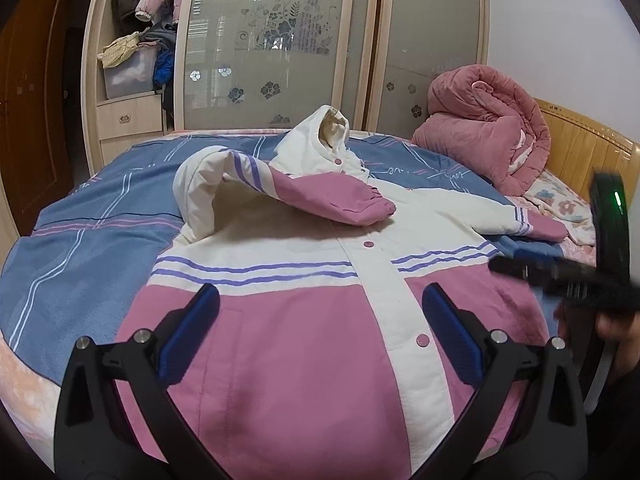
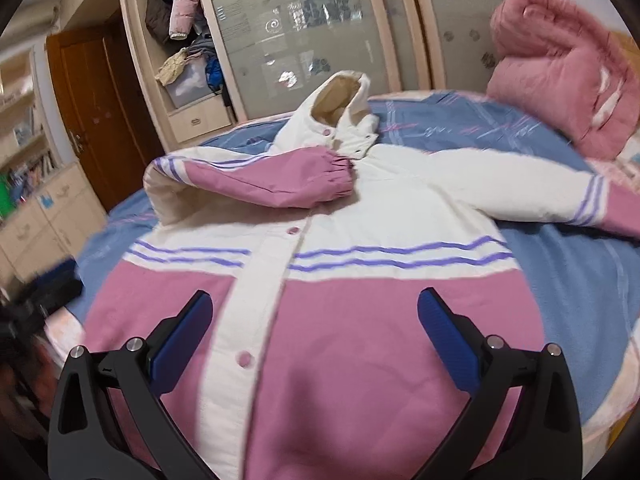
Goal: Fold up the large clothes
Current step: 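Move the right tool toward the folded sleeve's pink cuff, then grasp the pink cuff with the right tool and lay the sleeve across the chest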
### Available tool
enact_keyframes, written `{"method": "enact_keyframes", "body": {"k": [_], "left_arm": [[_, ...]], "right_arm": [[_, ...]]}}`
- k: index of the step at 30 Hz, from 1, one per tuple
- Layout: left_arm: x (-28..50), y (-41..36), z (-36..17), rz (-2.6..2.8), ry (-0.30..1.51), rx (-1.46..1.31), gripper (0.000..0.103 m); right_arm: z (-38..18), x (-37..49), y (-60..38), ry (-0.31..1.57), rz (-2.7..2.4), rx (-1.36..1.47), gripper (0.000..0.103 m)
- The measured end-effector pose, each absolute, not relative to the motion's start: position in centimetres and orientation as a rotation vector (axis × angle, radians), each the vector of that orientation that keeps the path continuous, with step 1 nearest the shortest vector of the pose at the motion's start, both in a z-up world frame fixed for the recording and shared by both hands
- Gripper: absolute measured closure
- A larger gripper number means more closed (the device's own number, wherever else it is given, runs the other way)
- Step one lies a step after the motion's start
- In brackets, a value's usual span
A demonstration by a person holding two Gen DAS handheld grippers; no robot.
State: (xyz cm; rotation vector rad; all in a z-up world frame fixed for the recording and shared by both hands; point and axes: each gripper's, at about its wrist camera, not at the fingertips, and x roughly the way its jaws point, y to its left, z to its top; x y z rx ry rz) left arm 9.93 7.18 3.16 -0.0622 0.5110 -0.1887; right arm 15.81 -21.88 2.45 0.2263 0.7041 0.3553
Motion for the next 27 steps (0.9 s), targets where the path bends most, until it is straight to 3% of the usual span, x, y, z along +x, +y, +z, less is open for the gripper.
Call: {"method": "enact_keyframes", "body": {"k": [6,10,15,17,18,19,22,27], "left_arm": [[9.9,8.0,3.5,-0.188,0.496,-0.085,0.002],[10.2,8.5,3.3,-0.174,0.507,-0.094,0.002],[10.1,9.2,3.4,-0.161,0.503,-0.110,0.002],[10.2,9.4,3.5,-0.155,0.504,-0.111,0.002],[10.2,9.5,3.4,-0.152,0.505,-0.111,0.002],[10.3,9.6,3.4,-0.149,0.507,-0.112,0.002],[10.3,9.9,3.4,-0.148,0.507,-0.115,0.002],[10.4,10.3,3.4,-0.154,0.507,-0.130,0.002]], "right_arm": [[2.1,26.9,-22.7,0.898,0.440,0.584,0.006],[-1.6,33.5,-21.6,1.031,0.423,0.729,0.023],[-5.3,38.4,-20.7,1.086,0.346,0.834,0.033],[-6.1,39.8,-20.5,1.065,0.353,0.887,0.046],[-6.1,40.2,-20.3,1.058,0.347,0.895,0.060],[-6.0,40.4,-20.3,1.045,0.335,0.893,0.080],[-3.7,40.4,-19.9,0.956,0.315,0.799,0.086],[3.5,39.0,-22.7,0.733,0.279,0.649,0.087]]}}
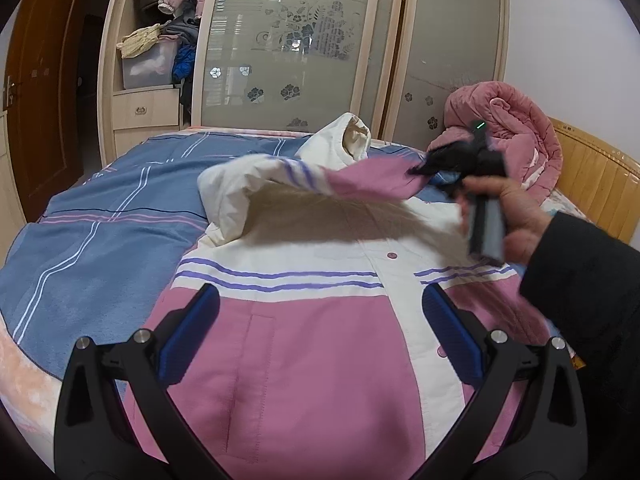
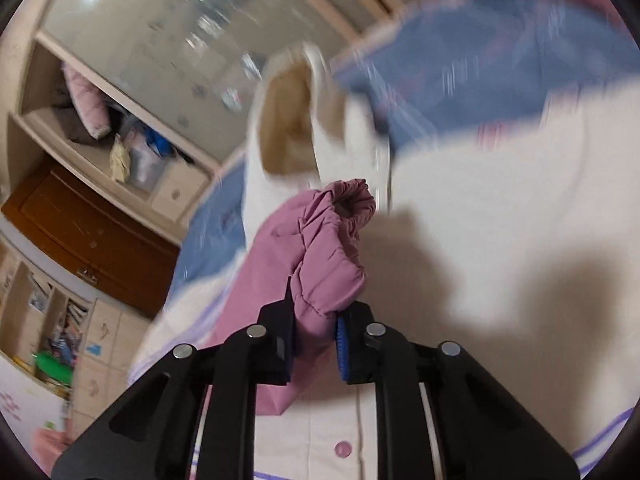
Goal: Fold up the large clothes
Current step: 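Grasp the pink cuff with the right tool and lay the sleeve across the chest, then move the right tool to the other sleeve's pink cuff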
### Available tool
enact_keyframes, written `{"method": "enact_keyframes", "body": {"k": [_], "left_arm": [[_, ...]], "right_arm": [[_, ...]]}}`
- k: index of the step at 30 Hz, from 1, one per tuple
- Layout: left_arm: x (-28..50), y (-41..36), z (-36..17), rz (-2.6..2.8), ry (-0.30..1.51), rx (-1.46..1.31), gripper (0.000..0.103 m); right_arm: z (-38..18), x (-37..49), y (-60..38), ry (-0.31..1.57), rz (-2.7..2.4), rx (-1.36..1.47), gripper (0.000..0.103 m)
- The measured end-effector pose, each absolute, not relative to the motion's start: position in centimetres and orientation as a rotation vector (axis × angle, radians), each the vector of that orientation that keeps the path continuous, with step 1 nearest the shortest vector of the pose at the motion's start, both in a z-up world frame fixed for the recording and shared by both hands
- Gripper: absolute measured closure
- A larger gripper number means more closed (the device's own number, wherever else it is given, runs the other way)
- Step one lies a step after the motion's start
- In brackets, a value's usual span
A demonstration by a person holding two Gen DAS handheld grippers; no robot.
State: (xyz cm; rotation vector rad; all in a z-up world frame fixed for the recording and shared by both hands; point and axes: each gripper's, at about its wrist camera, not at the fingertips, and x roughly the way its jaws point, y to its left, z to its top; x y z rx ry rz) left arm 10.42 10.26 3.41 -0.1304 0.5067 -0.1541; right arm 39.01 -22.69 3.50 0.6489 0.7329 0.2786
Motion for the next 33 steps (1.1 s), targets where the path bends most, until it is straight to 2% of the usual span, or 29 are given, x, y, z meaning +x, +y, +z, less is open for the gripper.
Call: {"method": "enact_keyframes", "body": {"k": [4,12,14,18,21,23,25,29,33], "left_arm": [[10.5,10.2,3.3,-0.165,0.512,-0.130,0.002],[10.8,9.5,3.0,-0.177,0.530,-0.122,0.002],[11.0,9.4,2.8,-0.175,0.539,-0.117,0.002],[11.3,9.4,2.4,-0.165,0.555,-0.109,0.002],[11.4,9.5,2.4,-0.164,0.563,-0.112,0.002],[11.2,9.5,2.5,-0.163,0.562,-0.110,0.002],[10.8,9.1,2.7,-0.167,0.550,-0.096,0.002],[10.3,8.4,2.7,-0.171,0.550,-0.081,0.002],[9.7,8.0,2.6,-0.164,0.547,-0.067,0.002]], "right_arm": [[5.3,37.9,-26.7,0.680,0.204,0.559,0.087],[-3.2,38.8,-28.8,0.838,0.096,0.523,0.085],[-4.5,38.6,-28.9,0.854,0.081,0.526,0.079],[-4.0,36.6,-29.0,0.841,0.128,0.517,0.050],[-1.5,32.3,-28.9,0.787,0.179,0.502,0.049],[0.5,27.7,-28.9,0.747,0.218,0.492,0.044],[2.2,22.7,-29.1,0.701,0.227,0.473,0.025],[4.0,13.8,-29.4,0.550,0.191,0.362,0.023],[2.9,9.7,-30.3,0.492,0.132,0.349,0.023]]}}
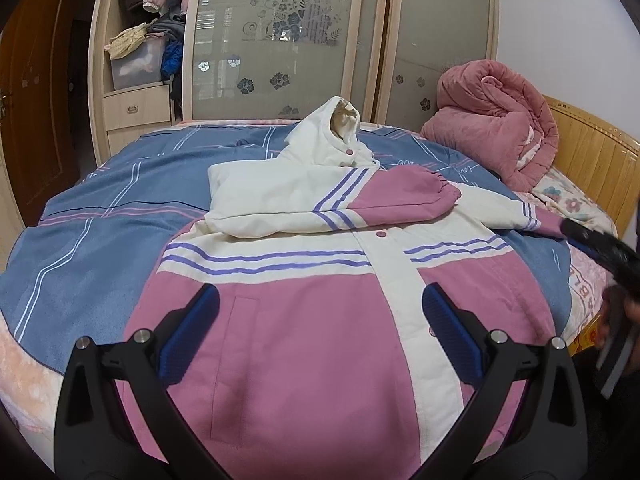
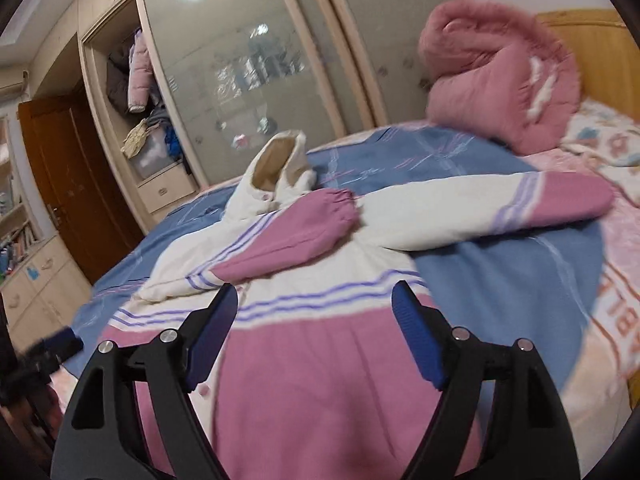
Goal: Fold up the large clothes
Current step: 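Move the right tool to the other sleeve's pink cuff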
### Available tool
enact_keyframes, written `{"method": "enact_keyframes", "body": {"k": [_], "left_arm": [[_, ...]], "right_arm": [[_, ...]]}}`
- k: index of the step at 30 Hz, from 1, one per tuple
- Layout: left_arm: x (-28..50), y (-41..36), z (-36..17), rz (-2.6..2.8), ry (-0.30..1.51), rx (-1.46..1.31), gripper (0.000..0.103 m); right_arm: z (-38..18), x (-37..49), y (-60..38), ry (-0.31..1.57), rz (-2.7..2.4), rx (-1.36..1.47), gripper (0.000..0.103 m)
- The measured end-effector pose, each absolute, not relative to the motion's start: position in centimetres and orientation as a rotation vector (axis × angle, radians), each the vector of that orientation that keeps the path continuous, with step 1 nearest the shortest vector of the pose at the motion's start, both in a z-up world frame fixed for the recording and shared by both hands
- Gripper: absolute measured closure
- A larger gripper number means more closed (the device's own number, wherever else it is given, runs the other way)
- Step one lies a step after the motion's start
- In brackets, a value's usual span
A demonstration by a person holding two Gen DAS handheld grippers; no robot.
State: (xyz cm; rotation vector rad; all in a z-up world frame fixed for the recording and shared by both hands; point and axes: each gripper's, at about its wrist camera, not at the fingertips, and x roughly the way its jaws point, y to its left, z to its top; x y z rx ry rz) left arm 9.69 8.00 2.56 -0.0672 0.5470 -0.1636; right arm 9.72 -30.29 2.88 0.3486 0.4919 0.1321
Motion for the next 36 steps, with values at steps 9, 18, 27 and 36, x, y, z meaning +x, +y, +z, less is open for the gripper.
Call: {"method": "enact_keyframes", "body": {"k": [9,18,27,36], "left_arm": [[10.0,8.1,1.4,-0.109,0.575,-0.074,0.002],[10.2,7.8,1.0,-0.104,0.580,-0.060,0.002],[10.3,7.2,1.2,-0.122,0.570,-0.057,0.002],[10.4,7.1,1.3,-0.136,0.573,-0.060,0.002]], "right_arm": [[2.2,10.0,-29.3,0.510,0.145,0.249,0.023],[2.4,9.8,-28.3,0.500,0.133,0.176,0.023],[2.2,9.8,-29.0,0.513,0.106,0.178,0.023],[2.1,9.8,-29.3,0.518,0.089,0.176,0.023]]}}
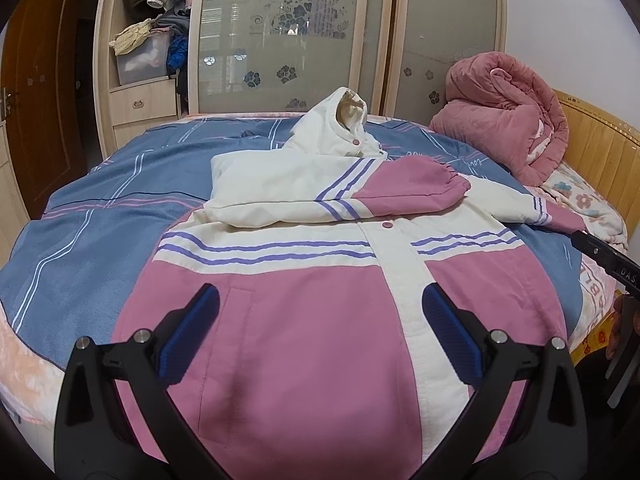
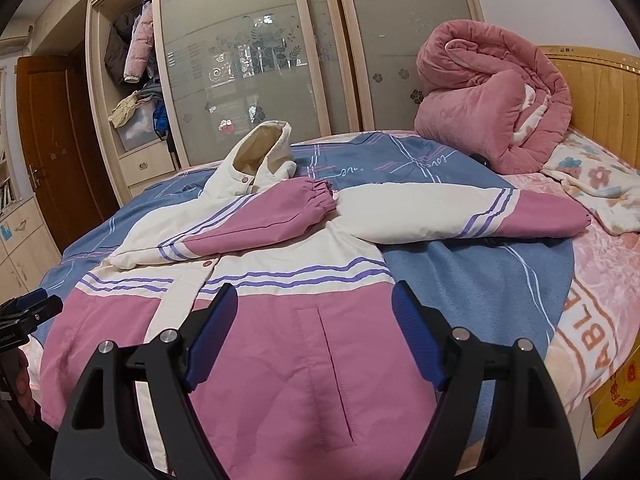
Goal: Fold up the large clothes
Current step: 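Move the right tool to the other sleeve's pink cuff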
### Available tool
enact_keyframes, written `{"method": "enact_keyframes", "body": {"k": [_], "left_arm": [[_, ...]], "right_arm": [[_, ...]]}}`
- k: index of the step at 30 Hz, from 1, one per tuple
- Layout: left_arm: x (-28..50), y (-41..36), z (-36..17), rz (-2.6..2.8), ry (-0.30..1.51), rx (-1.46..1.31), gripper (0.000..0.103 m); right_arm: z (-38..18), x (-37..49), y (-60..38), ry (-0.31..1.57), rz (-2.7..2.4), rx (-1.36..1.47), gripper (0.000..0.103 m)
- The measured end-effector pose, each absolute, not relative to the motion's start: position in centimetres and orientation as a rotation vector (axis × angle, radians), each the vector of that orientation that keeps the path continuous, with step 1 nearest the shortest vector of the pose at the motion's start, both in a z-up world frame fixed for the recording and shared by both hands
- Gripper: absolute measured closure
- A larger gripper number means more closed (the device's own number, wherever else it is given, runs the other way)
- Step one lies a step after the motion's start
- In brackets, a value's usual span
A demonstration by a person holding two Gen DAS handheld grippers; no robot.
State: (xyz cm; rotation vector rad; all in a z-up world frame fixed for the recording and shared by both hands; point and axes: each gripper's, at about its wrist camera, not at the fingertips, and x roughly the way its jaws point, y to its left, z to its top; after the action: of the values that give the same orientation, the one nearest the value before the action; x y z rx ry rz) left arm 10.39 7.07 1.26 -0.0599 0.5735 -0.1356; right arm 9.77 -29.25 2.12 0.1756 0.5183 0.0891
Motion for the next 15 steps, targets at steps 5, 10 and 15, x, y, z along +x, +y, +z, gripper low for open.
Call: {"method": "enact_keyframes", "body": {"k": [5,10,15], "left_arm": [[10.3,6.9,1.2,-0.150,0.575,-0.054,0.002],[10.2,6.8,1.2,-0.156,0.577,-0.054,0.002],[10.2,6.5,1.4,-0.168,0.574,-0.050,0.002]], "right_arm": [[2.1,9.8,-29.4,0.522,0.082,0.176,0.023],[2.1,9.8,-29.8,0.525,0.069,0.183,0.023],[2.5,9.8,-32.8,0.524,0.039,0.276,0.023]]}}
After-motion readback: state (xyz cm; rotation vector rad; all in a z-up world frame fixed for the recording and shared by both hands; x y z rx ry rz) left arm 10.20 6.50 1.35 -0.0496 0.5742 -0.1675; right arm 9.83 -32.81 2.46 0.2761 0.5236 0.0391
